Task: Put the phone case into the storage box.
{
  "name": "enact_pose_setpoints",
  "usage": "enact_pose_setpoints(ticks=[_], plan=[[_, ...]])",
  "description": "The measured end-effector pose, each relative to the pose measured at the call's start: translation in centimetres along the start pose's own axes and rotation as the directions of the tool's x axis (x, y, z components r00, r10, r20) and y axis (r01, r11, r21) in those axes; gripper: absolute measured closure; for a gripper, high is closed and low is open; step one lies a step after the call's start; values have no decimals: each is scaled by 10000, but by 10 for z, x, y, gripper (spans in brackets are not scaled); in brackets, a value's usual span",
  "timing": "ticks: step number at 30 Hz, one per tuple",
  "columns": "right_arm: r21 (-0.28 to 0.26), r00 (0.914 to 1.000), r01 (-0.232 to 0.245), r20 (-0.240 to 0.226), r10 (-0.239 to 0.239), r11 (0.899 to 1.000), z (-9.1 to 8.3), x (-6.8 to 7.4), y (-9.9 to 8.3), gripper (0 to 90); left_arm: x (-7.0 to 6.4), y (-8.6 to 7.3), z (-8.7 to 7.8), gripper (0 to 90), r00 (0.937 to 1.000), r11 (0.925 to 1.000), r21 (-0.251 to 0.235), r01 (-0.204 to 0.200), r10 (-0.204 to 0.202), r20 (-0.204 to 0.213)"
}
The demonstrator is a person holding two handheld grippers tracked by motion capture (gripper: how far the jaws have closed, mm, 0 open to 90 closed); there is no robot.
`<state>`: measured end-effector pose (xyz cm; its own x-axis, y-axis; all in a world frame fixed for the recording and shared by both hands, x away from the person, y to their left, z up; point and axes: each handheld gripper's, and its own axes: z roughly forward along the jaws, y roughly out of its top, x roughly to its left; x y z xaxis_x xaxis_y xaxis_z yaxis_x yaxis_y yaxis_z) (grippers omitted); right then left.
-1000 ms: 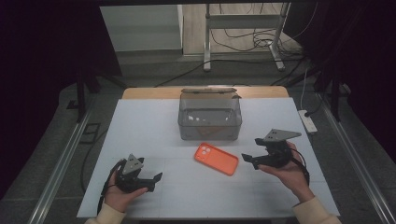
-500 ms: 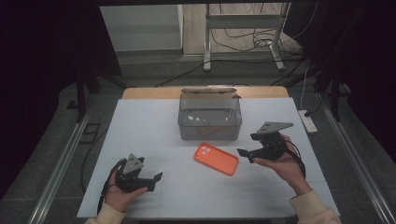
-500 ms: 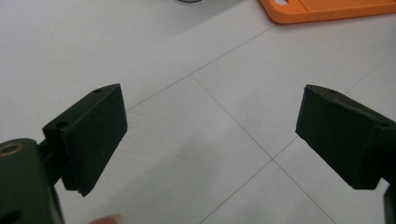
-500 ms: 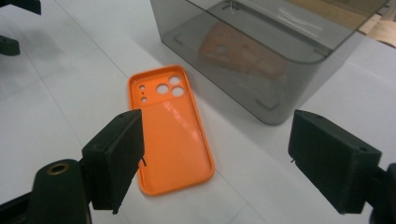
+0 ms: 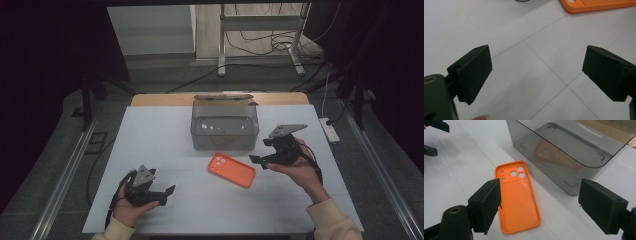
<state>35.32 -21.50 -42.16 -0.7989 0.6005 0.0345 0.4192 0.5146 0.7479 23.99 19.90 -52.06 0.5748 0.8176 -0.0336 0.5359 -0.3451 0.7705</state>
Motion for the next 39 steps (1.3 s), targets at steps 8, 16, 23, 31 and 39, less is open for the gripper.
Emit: enact_pose_setpoints(ticks=[8, 16, 23, 31, 39], plan=[[267, 9998, 98, -152, -94, 9996, 5, 2, 8, 191, -1, 0, 0, 87, 10000, 10000, -15, 3, -3, 16], [466, 9991, 230, -359, -214, 9986, 15, 3, 14, 188, -1, 0, 0, 87, 10000, 10000, 22, -69, 69, -20], [658, 9986, 215, -492, -182, 9976, 23, 2, 17, 188, -3, 2, 0, 87, 9998, 9998, 17, -191, 191, -6], [1014, 9989, 150, -452, -104, 9947, 31, -2, 19, 197, -4, 2, 1, 87, 9997, 9996, 57, -263, 263, 21], [1118, 9982, 162, -600, -95, 9936, 39, -3, 23, 202, -3, 1, 2, 87, 9997, 9997, 70, -244, 243, 13]])
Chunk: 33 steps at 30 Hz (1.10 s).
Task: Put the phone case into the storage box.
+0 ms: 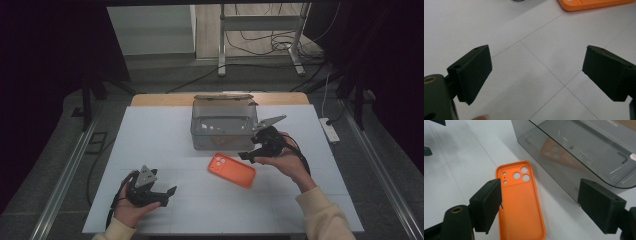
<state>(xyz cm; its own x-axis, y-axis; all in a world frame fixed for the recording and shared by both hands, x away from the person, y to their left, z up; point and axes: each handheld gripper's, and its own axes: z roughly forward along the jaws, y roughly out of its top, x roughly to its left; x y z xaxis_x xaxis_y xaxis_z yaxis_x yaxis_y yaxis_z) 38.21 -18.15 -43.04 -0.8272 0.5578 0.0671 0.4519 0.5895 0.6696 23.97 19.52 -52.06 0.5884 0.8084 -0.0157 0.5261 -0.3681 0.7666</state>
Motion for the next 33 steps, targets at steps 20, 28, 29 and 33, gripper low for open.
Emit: enact_pose_setpoints(ticks=[20, 28, 29, 33], plan=[[307, 9998, 141, -108, -138, 9994, 10, -2, 8, 208, 1, -1, 2, 88, 10000, 10000, 87, 12, -13, 43], [658, 9996, 229, -187, -217, 9976, 19, -1, 10, 215, 1, -1, 2, 88, 10000, 10000, 97, -6, 6, 48], [749, 9995, 296, -160, -285, 9967, 21, -1, 10, 214, 1, -1, 2, 88, 10000, 9999, 102, -7, 7, 51], [868, 9992, 363, -213, -346, 9956, 24, -1, 11, 219, 1, -1, 2, 88, 10000, 9999, 108, -11, 10, 57]])
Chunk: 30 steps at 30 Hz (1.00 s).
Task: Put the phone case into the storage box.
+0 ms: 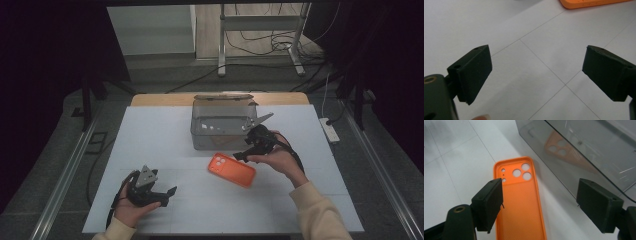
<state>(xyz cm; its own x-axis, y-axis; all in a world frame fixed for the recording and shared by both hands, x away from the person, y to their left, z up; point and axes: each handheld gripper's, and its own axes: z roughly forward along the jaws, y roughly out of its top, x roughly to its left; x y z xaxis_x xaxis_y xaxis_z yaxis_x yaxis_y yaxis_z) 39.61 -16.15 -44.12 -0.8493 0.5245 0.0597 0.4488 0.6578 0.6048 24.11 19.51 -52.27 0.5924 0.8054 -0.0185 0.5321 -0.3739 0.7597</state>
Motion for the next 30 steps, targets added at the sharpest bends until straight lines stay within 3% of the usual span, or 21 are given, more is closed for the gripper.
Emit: enact_pose_setpoints(ticks=[8, 30], plan=[[365, 9999, -21, -136, 25, 9993, 6, 0, 0, 242, 0, 0, 0, 88, 10000, 10000, 10, -14, 14, 2], [1304, 9998, 163, 81, -175, 9913, 25, 0, -1, 282, 0, 0, 0, 88, 10000, 10000, 42, -61, 61, 57]])
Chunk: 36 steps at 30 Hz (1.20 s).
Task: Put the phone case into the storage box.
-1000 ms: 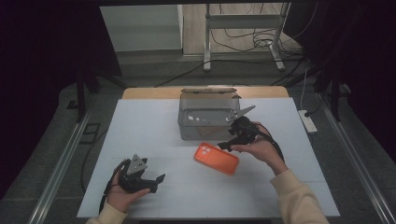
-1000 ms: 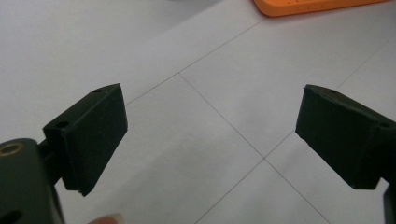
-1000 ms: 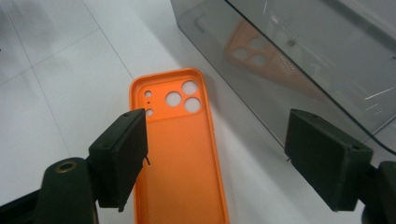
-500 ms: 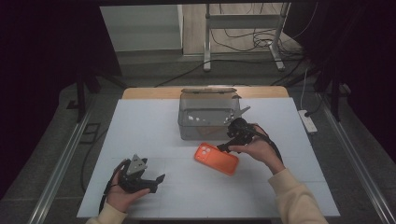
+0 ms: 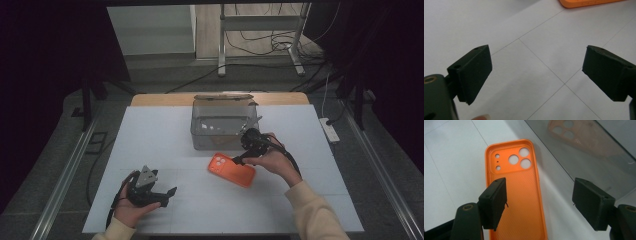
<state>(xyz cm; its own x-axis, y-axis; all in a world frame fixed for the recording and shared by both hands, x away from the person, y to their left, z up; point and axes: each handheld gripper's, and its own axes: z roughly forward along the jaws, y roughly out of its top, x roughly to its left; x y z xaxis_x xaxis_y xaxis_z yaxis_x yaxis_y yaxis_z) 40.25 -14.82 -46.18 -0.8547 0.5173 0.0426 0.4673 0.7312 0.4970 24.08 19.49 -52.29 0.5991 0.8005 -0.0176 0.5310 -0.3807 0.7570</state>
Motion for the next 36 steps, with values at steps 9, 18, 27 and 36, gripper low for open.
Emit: enact_pose_setpoints(ticks=[9, 18, 27, 36], plan=[[233, 9999, -60, -86, 62, 9997, 6, -4, 0, 295, 0, 0, 0, 88, 10000, 10000, 13, -5, 5, 9], [593, 9999, -82, -73, 87, 9982, 15, -7, 0, 317, 0, 0, 0, 87, 10000, 10000, 32, -12, 12, 12], [844, 9999, -94, -88, 102, 9964, 22, -9, 1, 356, -1, 0, 1, 88, 10000, 10000, 61, -26, 26, 21], [1228, 9999, 103, 12, -106, 9924, 32, -9, 1, 396, -1, 0, 1, 88, 10000, 10000, 62, -27, 27, 19]])
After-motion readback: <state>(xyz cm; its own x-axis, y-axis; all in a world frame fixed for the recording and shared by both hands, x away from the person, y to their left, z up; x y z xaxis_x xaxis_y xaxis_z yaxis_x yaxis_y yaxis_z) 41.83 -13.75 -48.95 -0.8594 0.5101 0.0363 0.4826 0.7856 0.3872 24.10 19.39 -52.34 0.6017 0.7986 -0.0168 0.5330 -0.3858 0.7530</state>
